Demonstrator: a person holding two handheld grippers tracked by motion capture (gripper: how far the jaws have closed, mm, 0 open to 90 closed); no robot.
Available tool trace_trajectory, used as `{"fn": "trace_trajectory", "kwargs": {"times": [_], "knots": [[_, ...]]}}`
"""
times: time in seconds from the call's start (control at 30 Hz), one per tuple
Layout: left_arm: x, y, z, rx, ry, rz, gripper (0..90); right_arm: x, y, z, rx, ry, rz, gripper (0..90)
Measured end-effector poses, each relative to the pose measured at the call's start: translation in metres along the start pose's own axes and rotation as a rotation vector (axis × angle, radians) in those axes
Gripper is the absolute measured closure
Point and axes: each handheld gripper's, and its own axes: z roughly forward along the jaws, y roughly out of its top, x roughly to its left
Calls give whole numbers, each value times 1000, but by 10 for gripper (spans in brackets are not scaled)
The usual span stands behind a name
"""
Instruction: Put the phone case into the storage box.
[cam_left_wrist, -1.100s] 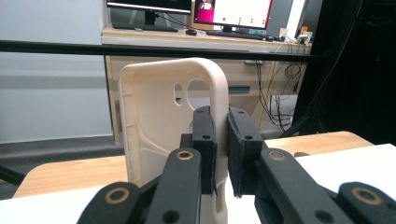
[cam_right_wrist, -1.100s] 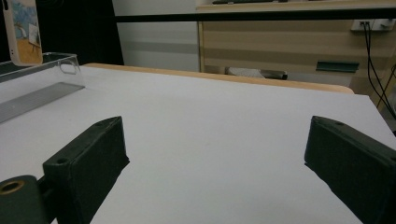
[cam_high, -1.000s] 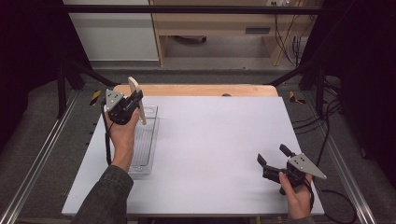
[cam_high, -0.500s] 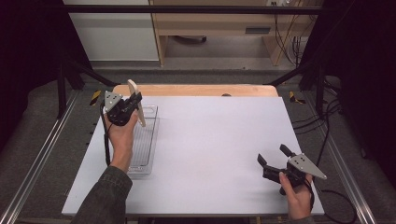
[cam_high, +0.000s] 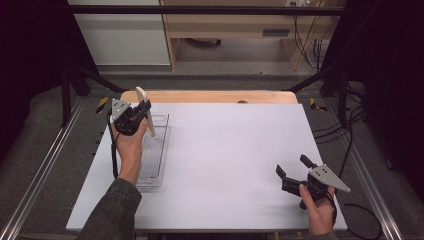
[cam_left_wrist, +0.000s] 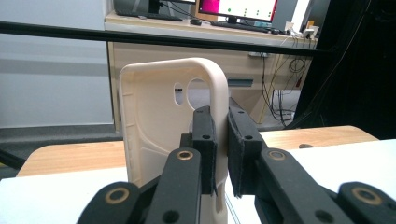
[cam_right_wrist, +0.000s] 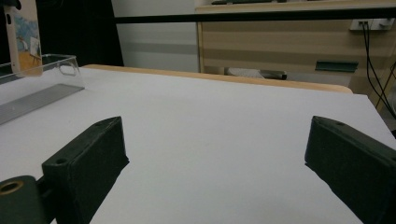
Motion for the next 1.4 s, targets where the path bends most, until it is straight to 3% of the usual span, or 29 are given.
{"fn": "trace_trajectory", "kwargs": {"times": [0.13, 0.7, 1.4], "knots": [[1, -2, 4, 1, 1, -11, 819, 0, 0, 0, 1, 1, -2, 54], [-2, -12, 18, 18, 20, 15, 819, -1, -1, 1, 7, 5, 5, 53], [-3, -17, 22, 24, 30, 22, 818, -1, -2, 1, 10, 5, 2, 49]]}}
